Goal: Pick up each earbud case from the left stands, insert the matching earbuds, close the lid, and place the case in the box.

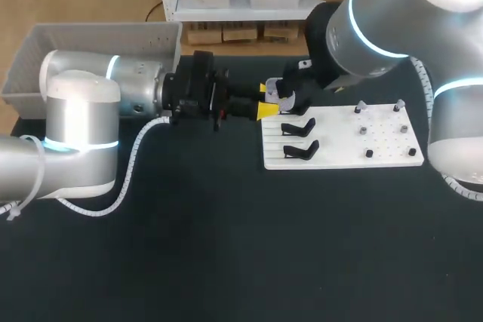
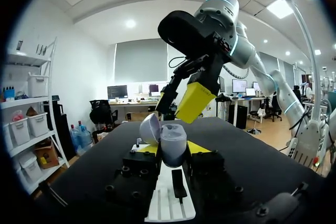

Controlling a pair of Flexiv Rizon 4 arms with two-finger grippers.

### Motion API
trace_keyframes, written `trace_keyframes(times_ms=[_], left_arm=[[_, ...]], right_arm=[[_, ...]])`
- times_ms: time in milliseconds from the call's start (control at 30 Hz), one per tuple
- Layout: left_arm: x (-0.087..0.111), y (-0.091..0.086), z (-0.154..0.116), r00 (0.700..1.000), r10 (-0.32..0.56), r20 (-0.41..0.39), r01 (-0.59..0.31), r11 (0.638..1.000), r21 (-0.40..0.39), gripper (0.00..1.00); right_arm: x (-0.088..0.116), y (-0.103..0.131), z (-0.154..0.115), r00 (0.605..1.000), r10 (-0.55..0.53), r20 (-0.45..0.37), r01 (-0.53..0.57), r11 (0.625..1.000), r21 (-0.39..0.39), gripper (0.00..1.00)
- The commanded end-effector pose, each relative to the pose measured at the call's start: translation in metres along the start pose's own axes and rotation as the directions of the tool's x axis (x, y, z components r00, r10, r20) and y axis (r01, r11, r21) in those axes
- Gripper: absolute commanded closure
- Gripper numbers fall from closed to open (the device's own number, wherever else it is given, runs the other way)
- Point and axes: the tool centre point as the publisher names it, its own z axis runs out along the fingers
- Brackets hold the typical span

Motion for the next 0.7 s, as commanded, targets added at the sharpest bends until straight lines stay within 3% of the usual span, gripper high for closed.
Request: trace_keyframes(times_ms=[33,133,200,300,500,700], left_arm=[[0.001,0.0,0.0,1.0,0.003,0.002,-0.003,1.0,-0.002,1.0],[0.001,0.0,0.0,1.0,0.003,0.002,-0.003,1.0,-0.002,1.0],[0.001,0.0,0.0,1.0,0.003,0.002,-0.003,1.0,-0.002,1.0],[0.001,0.0,0.0,1.0,0.003,0.002,-0.003,1.0,-0.002,1.0],[0.001,0.0,0.0,1.0,0.003,0.002,-0.003,1.0,-0.002,1.0],[0.001,0.0,0.0,1.0,0.003,0.002,-0.003,1.0,-0.002,1.0]], right_arm=[[-0.003,-0.006,-0.013,0.998,-0.001,0.061,0.0,1.0,0.024,0.0],[-0.006,-0.013,-0.024,0.994,-0.021,0.108,0.012,0.997,0.078,0.0],[-0.006,-0.018,-0.032,0.991,-0.072,0.117,0.052,0.984,0.17,0.0],[-0.006,-0.026,-0.041,0.988,-0.113,0.106,0.083,0.965,0.25,0.0],[0.0,-0.058,-0.05,0.995,-0.086,0.054,0.067,0.956,0.285,0.0],[0.01,-0.093,-0.047,0.999,-0.028,-0.041,0.037,0.969,0.244,0.0]])
